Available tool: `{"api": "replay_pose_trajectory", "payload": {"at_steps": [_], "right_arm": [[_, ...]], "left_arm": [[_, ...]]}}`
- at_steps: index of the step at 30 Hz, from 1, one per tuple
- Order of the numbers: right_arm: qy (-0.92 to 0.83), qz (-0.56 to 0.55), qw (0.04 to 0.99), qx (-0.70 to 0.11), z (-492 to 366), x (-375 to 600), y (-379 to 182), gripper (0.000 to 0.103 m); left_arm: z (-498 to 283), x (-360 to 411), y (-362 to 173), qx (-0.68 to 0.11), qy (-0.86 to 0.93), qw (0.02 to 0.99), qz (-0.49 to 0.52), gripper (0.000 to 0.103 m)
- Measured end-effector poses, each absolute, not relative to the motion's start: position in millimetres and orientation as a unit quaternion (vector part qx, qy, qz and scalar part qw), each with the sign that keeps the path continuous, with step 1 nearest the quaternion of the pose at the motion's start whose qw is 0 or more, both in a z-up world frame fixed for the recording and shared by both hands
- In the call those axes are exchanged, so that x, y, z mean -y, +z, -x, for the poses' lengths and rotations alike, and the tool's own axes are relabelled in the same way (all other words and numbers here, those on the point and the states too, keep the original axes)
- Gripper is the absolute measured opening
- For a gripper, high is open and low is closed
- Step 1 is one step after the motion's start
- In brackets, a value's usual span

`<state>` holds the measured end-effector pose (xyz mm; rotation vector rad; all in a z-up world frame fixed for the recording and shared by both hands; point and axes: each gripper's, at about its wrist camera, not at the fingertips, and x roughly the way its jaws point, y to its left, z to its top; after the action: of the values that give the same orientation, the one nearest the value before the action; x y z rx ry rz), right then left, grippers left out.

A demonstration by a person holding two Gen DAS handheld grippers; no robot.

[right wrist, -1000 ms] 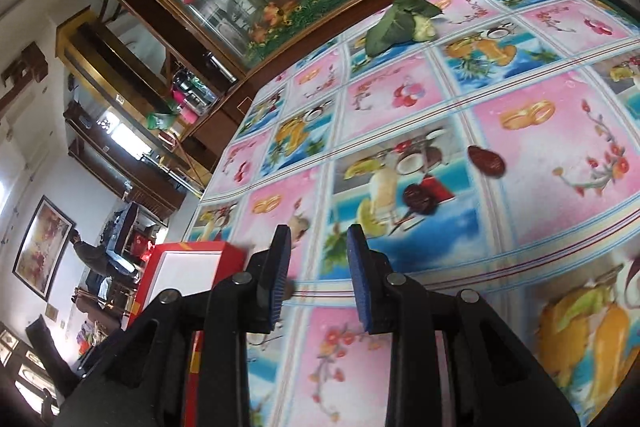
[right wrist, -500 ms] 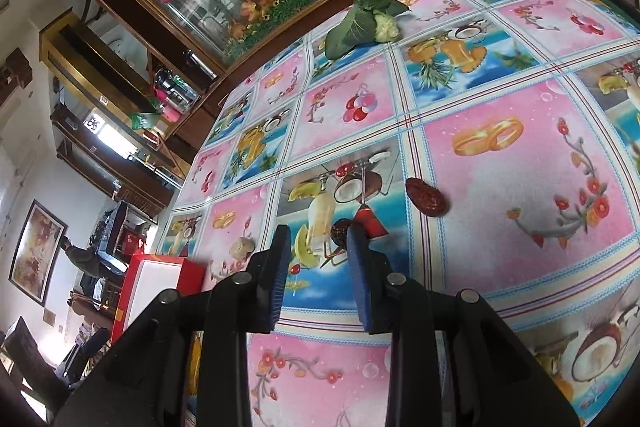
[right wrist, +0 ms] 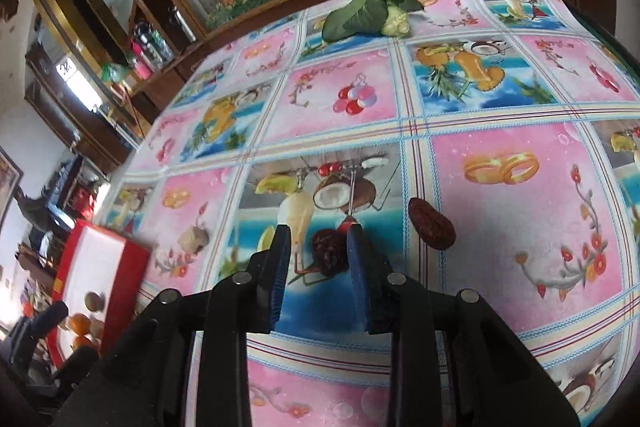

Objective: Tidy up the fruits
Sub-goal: 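Move both open tools back to the fruit pile, then grasp a red date with the right tool while the left tool grasps a brown ball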

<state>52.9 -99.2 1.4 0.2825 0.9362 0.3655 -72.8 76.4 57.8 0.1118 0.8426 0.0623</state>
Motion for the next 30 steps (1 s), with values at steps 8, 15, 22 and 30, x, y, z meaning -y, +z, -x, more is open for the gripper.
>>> {"api": "replay_pose_trajectory", "payload": {"at_steps": [8, 15, 22, 30], "right_arm": [[0.169, -0.064, 0.873, -0.453, -51.4, 86.2, 1.5, 0.025], [0.164, -0.070, 0.870, -0.459, -54.7, 94.5, 2.4, 0.020], [0.164, -0.123, 0.880, -0.430, -49.6, 112.5, 21.1, 0.020], [0.174, -0.133, 0.876, -0.430, -47.5, 109.2, 23.3, 0.020]], "left_arm": [[54.8, -67.3, 50.6, -0.421, 0.030, 0.905, -0.058, 0.076], [38.7, -58.7, 42.7, -0.435, 0.021, 0.898, -0.052, 0.076], [29.9, -49.9, 33.0, -0.451, 0.012, 0.891, -0.046, 0.076], [15.4, -42.7, 25.4, -0.460, 0.007, 0.887, -0.043, 0.076]]}}
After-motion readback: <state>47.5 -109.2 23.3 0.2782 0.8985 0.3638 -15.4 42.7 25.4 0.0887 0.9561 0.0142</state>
